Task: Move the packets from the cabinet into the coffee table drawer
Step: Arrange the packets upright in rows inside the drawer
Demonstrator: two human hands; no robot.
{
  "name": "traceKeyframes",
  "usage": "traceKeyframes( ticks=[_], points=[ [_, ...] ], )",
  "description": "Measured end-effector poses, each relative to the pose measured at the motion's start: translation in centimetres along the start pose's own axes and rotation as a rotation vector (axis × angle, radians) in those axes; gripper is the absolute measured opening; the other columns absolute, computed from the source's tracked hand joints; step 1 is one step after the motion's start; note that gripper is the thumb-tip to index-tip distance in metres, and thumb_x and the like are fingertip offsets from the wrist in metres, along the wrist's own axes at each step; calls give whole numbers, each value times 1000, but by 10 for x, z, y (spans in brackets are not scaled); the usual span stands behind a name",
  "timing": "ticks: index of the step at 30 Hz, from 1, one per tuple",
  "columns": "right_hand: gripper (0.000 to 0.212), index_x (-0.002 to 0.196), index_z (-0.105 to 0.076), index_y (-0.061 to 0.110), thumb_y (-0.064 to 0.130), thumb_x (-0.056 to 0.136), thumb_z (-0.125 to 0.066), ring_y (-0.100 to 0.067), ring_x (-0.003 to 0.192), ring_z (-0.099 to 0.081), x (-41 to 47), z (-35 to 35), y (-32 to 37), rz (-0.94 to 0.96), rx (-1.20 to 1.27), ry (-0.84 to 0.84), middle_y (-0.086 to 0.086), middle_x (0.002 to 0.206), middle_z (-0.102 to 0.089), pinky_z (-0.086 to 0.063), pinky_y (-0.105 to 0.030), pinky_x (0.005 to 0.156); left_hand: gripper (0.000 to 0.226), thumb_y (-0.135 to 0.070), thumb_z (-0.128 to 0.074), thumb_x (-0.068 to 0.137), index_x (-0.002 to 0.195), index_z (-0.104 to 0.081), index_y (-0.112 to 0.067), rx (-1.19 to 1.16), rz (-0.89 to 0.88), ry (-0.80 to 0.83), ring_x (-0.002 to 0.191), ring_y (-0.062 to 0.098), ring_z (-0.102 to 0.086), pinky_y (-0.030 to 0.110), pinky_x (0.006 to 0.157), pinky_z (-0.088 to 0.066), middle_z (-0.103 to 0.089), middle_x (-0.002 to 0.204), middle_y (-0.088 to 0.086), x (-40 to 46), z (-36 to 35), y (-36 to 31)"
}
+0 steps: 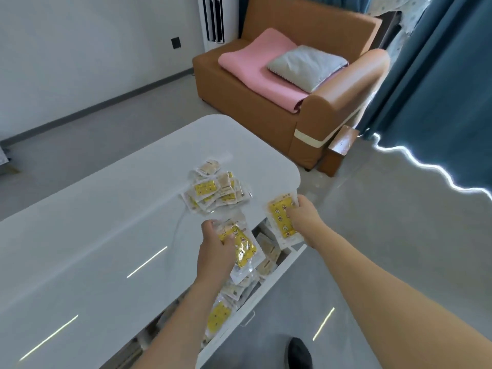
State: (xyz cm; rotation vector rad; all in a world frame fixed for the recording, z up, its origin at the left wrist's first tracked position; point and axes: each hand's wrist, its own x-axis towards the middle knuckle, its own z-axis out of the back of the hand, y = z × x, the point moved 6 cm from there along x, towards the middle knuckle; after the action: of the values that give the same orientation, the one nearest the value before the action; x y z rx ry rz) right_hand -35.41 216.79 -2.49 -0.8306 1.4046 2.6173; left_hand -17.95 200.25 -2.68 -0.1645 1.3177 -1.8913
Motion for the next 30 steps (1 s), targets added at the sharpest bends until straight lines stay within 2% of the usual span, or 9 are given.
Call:
traceKeyframes(
  ticks=[4, 8, 11, 15, 18, 22, 24, 27, 30],
  points=[
    [38, 131, -45, 20, 10, 96, -39, -13, 77, -55, 96, -43, -92, 37, -211, 42, 5, 93, -55, -43, -25, 53, 28, -24, -47, 99, 113, -29, -38, 96, -77, 19, 61, 18, -59, 30, 48, -39, -60, 76, 1, 48, -96, 86],
    [42, 138, -40, 15, 11, 96, -42, -14, 74, -50, 181, -88, -173, 111, -396, 87, -4, 106, -58, -46, -28, 59, 30, -23, -51, 97, 118, -33, -36, 153, -120, 20, 48, 13, -46, 29, 47, -36, -48, 59, -4, 96, -172, 179],
    [49, 145, -33, 15, 12, 97, -44, -11, 73, -49, 223, -120, -212, 201, -516, 116, -6, 112, -56, -43, -26, 55, 30, -24, -52, 96, 111, -32, -41, 139, -86, 11, 44, 9, -44, 28, 44, -37, -51, 59, -3, 127, -208, 236],
    [52, 145, -31, 14, 10, 95, -43, -9, 70, -50, 253, -154, -242, 299, -605, 142, 1, 97, -50, -42, -23, 51, 29, -26, -55, 97, 112, -35, -41, 52, -33, 5, 60, 9, -58, 29, 49, -48, -62, 80, -4, 157, -236, 280],
    [55, 145, -29, 12, 6, 92, -42, -13, 71, -52, 263, -173, -253, 318, -682, 182, -5, 95, -56, -46, -25, 54, 30, -27, -61, 95, 112, -37, -34, -80, 90, 11, 80, 7, -60, 28, 58, -51, -57, 94, -13, 174, -250, 302],
    [43, 134, -37, 6, 7, 90, -41, -17, 69, -53, 267, -188, -260, 329, -797, 207, -7, 86, -57, -46, -29, 54, 34, -27, -63, 93, 111, -34, -28, -100, 167, 29, 85, 15, -60, 33, 69, -53, -56, 98, -6, 184, -269, 316],
    [42, 133, -34, 5, 7, 92, -42, -15, 63, -50, 269, -192, -265, 301, -855, 215, -6, 77, -53, -41, -26, 48, 31, -28, -60, 95, 112, -34, -25, -49, 171, 44, 77, 12, -57, 28, 57, -46, -55, 94, -4, 187, -276, 319],
    [49, 139, -31, 4, 5, 93, -45, -18, 74, -57, 268, -195, -264, 300, -943, 205, -9, 87, -57, -51, -29, 61, 31, -30, -55, 97, 117, -34, -18, 174, 104, 102, 72, 10, -53, 23, 51, -37, -55, 103, 2, 191, -282, 314],
    [50, 141, -33, 1, 4, 93, -48, -25, 96, -61, 266, -198, -263, 344, -1079, 182, -12, 110, -61, -55, -34, 83, 45, -28, -54, 96, 131, -36, -8, 435, -13, 114, 100, 27, -59, 31, 72, -43, -46, 125, 12, 195, -286, 306]
  ],
)
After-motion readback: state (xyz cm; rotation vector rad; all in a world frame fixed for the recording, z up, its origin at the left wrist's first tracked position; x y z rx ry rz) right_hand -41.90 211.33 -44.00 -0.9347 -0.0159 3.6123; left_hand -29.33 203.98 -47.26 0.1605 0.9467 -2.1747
